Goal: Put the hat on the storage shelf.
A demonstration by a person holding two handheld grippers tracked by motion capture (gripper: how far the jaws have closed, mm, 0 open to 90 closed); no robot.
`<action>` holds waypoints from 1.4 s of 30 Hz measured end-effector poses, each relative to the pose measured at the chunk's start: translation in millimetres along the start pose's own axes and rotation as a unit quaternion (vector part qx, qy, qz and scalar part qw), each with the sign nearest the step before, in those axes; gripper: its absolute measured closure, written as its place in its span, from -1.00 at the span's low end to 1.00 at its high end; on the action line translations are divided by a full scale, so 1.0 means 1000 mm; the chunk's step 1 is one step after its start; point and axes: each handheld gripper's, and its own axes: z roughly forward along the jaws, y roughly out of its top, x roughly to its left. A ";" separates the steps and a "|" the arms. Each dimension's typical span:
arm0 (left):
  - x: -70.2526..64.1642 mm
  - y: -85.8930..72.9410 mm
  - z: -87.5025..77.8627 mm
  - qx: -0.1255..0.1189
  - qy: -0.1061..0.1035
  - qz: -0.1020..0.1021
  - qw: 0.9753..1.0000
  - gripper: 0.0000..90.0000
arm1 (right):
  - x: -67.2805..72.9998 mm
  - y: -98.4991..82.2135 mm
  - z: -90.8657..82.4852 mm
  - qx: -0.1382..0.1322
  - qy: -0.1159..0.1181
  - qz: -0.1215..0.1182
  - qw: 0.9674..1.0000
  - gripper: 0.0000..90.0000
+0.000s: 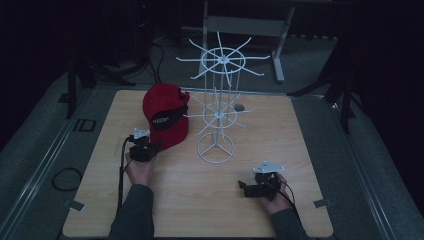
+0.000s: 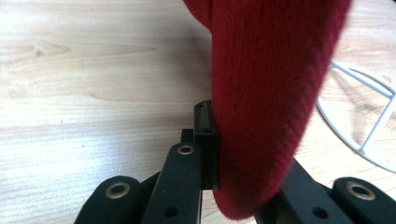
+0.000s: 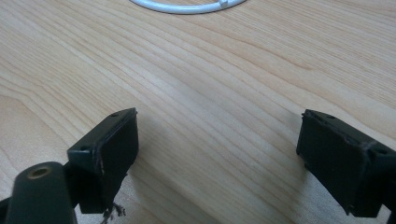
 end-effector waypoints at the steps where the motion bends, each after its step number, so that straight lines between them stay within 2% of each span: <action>1: 0.000 -0.001 0.000 -0.006 0.001 -0.003 1.000 0.92 | 0.000 0.000 0.000 0.000 0.000 0.000 1.000 -0.72; 3: 0.000 -0.002 -0.002 -0.016 0.007 0.000 1.000 0.92 | 0.000 0.000 0.000 0.000 0.000 0.000 1.000 -0.72; 5: 0.001 -0.001 -0.003 -0.018 0.000 -0.001 1.000 0.92 | 0.000 0.000 0.000 0.000 0.000 0.000 1.000 -0.72; 8: 0.001 0.000 -0.006 -0.025 0.004 0.002 1.000 0.92 | 0.000 0.000 0.000 0.000 0.000 0.000 1.000 -0.72; 13: 0.001 0.004 -0.013 -0.047 0.004 -0.007 0.999 0.92 | 0.000 0.000 0.000 0.000 0.000 0.000 1.000 -0.72; 19: -0.003 0.014 -0.028 -0.082 0.001 -0.008 0.997 0.92 | 0.000 0.000 0.000 0.000 0.000 0.000 1.000 -0.72; 22: -0.007 0.019 -0.036 -0.099 0.003 -0.001 0.995 0.92 | 0.000 0.000 0.000 0.000 0.000 0.000 1.000 -0.72; 27: -0.011 0.027 -0.050 -0.112 0.005 0.017 0.993 0.92 | 0.000 0.000 0.000 0.000 0.000 0.000 1.000 -0.72; 39: -0.019 0.045 -0.085 -0.159 0.006 0.021 0.987 0.92 | 0.000 0.000 0.000 0.000 0.000 0.000 1.000 -0.72; 42: -0.023 0.049 -0.092 -0.168 0.007 0.029 0.985 0.92 | 0.000 0.000 0.000 0.000 0.000 -0.001 1.000 -0.72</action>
